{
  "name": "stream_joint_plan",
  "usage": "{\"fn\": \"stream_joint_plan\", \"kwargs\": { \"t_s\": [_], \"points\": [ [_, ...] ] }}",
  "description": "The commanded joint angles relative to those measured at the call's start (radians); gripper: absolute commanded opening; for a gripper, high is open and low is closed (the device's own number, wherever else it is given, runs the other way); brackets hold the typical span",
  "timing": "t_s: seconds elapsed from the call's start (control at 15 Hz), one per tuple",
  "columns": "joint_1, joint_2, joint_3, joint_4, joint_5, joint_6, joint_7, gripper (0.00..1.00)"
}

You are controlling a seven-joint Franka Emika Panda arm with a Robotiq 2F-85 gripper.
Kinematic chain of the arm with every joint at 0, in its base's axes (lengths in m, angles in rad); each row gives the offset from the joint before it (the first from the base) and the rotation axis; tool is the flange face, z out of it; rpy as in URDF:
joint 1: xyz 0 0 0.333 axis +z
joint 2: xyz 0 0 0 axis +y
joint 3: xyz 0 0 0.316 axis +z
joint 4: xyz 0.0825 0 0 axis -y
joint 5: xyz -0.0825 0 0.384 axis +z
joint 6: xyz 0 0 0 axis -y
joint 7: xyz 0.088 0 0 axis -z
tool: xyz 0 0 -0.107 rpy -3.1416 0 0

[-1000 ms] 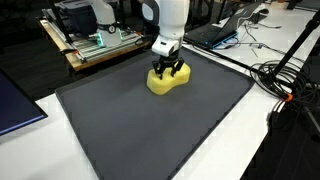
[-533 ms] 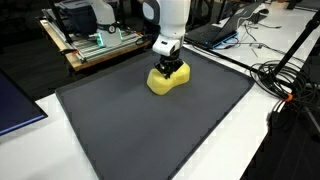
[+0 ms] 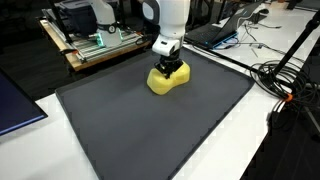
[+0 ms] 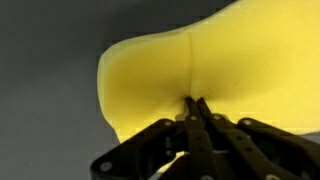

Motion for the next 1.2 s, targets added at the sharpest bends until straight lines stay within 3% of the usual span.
{"fn": "stream_joint_plan", "kwargs": {
  "t_s": [0.0, 0.93, 1.0, 1.13],
  "points": [
    [-0.008, -0.008, -0.004, -0.002, 0.025, -0.015, -0.019, 0.04],
    [-0.016, -0.041, -0.005, -0.014, 0.032, -0.035, -0.027, 0.03],
    [-0.011, -0.049, -0.01, -0.019, 0.023, -0.037, -0.019, 0.28],
    [-0.018, -0.072, -0.005, -0.029, 0.035, -0.056, -0.027, 0.32]
  ]
}}
